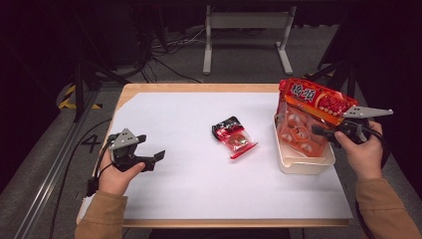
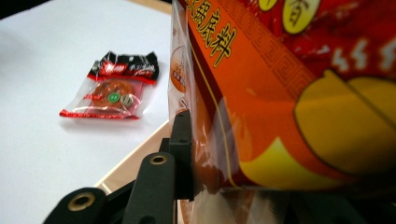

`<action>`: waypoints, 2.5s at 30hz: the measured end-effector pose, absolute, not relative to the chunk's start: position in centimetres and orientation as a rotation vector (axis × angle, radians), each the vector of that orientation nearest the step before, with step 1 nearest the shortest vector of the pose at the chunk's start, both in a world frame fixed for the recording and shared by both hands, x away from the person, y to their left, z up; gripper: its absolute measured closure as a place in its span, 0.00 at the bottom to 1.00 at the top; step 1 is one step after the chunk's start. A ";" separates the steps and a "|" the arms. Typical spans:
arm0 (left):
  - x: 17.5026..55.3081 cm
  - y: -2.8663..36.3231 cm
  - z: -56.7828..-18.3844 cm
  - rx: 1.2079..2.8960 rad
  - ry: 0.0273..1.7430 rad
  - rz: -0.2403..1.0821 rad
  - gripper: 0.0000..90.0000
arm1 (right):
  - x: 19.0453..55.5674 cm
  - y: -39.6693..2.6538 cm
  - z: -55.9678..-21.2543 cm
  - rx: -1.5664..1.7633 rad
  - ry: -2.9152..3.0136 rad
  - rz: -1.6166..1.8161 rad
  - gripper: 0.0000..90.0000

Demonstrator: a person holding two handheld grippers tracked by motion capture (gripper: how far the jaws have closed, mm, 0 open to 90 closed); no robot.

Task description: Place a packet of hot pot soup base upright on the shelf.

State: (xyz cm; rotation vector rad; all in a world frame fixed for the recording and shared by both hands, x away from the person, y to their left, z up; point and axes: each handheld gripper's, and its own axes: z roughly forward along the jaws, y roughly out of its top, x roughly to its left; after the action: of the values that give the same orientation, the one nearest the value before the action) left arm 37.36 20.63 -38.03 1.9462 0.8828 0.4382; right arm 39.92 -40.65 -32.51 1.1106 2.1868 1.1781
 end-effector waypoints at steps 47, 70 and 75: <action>37.4 20.6 -38.2 1.937 0.891 0.419 0.13 | 39.5 -43.0 -34.1 1.207 2.022 1.246 0.31; 37.5 20.3 -38.3 1.944 0.883 0.407 0.13 | 32.5 -43.6 -31.3 1.171 1.934 1.154 0.26; 37.5 20.2 -38.2 1.946 0.875 0.409 0.13 | 31.5 -42.0 -30.8 1.118 1.961 1.202 0.25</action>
State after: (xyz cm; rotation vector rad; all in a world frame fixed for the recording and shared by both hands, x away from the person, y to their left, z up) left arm 37.45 20.19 -38.21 1.9456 0.8754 0.4090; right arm 31.47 -42.04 -30.79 1.1183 1.9606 1.2025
